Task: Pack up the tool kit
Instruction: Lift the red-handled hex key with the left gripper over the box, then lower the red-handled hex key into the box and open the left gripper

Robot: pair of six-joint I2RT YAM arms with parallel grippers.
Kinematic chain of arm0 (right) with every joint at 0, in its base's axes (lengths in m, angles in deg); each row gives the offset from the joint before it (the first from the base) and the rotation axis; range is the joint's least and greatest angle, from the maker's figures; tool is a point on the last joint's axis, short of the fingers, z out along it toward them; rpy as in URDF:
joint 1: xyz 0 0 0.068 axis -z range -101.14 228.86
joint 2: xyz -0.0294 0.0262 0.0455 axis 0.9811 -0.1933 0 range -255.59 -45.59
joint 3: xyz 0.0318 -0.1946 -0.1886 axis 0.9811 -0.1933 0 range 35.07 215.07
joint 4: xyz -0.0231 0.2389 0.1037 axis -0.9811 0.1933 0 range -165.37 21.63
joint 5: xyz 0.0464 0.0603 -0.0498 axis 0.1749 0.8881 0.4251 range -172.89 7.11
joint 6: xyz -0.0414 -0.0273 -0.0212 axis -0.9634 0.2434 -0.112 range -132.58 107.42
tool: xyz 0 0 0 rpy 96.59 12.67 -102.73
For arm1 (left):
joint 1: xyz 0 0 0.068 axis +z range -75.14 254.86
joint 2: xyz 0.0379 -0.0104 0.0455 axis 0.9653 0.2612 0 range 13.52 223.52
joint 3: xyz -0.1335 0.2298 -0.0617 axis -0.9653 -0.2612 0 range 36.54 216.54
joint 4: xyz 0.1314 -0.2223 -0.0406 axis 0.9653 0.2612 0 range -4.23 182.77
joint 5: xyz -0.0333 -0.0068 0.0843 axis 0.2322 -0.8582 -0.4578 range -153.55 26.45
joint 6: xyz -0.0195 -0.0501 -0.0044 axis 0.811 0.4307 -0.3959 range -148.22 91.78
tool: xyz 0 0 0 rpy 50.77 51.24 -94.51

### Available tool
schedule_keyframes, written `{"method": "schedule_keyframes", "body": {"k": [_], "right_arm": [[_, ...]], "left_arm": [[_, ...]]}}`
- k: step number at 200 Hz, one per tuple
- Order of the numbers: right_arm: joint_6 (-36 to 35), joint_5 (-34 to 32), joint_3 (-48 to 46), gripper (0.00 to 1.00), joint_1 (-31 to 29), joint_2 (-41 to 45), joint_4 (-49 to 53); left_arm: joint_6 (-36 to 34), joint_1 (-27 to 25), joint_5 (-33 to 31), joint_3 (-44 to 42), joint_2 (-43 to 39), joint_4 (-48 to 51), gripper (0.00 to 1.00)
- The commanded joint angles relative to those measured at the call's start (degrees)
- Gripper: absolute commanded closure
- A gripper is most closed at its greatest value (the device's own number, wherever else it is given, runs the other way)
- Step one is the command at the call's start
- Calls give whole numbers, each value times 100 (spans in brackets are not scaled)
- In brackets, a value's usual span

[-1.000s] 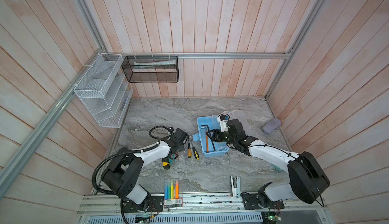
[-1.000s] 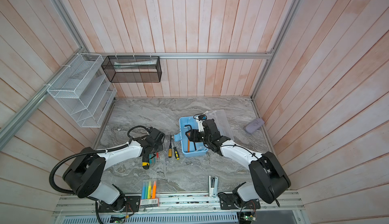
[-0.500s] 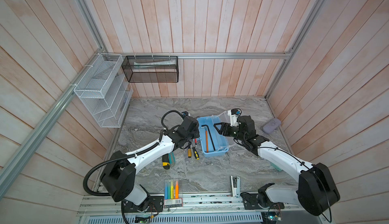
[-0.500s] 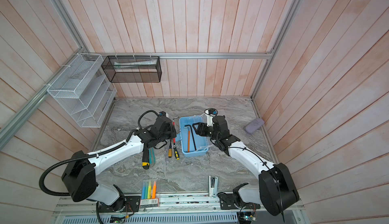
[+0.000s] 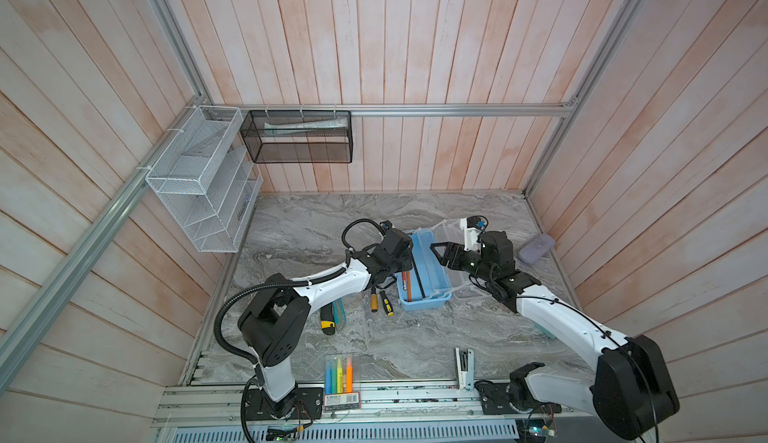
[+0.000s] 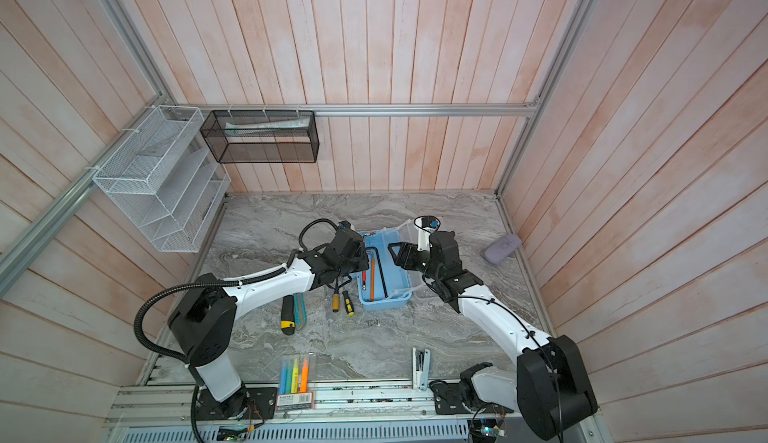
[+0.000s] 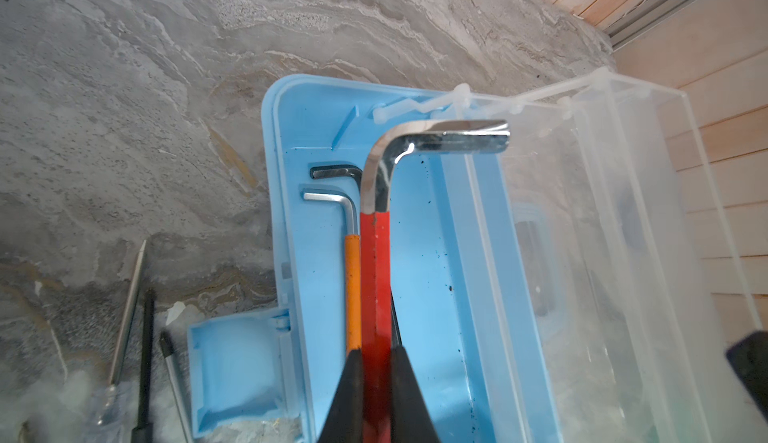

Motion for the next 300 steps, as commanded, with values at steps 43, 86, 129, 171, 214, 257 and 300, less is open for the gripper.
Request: {"method": "schedule_keyframes", "body": {"k": [43, 86, 129, 171, 214, 257, 300], "right_arm": [[32, 162, -135, 33, 125, 11, -94], [34, 162, -153, 33, 136, 56, -109], [43, 197, -147, 33, 139, 54, -127], [44, 206, -120, 33, 139, 45, -113], [34, 267, -83, 32, 141, 25, -96], [-87, 445, 8, 32, 127, 66, -21], [-250, 285, 47, 26, -110, 254, 39]], "left_arm": [[255, 21, -18, 653, 679, 57, 100], [389, 135, 324, 792, 1037, 81, 97], [405, 206, 458, 803, 1145, 30, 91], [322, 232, 391, 874, 1103, 96, 82], [142, 310, 418, 874, 1034, 58, 74], [-408, 364, 239, 639, 515, -98, 67], [-797, 389, -576, -65, -453, 251, 56]]}}
